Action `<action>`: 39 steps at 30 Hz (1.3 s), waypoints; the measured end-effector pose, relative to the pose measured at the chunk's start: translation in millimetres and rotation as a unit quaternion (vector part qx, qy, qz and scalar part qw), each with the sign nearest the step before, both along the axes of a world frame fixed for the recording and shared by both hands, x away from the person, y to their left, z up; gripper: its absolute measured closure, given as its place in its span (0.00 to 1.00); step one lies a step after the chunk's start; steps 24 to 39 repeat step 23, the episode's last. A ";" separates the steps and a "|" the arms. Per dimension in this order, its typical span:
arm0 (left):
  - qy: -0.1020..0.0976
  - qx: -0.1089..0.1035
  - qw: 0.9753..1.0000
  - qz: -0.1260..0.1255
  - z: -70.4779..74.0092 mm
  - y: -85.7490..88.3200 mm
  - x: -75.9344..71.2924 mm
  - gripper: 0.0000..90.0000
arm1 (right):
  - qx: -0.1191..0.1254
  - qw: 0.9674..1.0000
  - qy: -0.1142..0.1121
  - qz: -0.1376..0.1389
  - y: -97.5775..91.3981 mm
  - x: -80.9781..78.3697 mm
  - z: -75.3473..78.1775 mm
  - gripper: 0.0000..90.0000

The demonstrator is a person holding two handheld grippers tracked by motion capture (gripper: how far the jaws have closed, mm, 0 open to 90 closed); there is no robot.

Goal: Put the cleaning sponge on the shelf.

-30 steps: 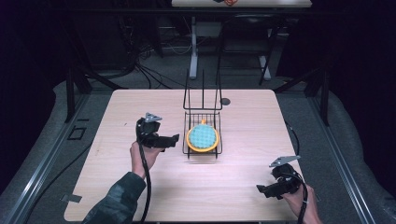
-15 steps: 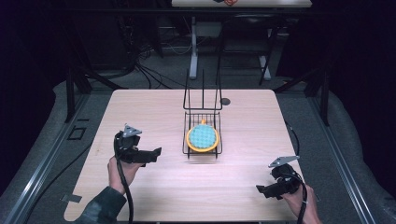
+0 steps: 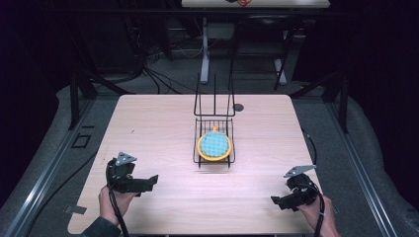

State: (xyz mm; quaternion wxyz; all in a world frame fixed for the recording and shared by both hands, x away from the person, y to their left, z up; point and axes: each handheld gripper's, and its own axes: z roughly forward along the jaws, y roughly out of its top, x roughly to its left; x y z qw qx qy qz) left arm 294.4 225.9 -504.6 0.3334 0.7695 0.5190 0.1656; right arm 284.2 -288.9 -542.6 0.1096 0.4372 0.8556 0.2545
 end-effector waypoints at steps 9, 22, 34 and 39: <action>0.011 0.008 1.000 0.012 -17.7 10.2 -3.0 0.00 | 0.003 1.000 0.004 0.004 -0.9 1.7 -1.7 0.09; 0.024 0.000 1.000 0.002 -23.9 12.2 -0.4 0.00 | 0.005 1.000 0.009 0.001 -3.0 2.1 -1.7 0.09; 0.024 0.001 1.000 0.001 -24.0 12.0 -0.2 0.00 | 0.006 1.000 0.006 0.001 -2.9 2.1 -2.1 0.09; 0.024 0.001 1.000 0.001 -24.0 12.0 -0.2 0.00 | 0.006 1.000 0.006 0.001 -2.9 2.1 -2.1 0.09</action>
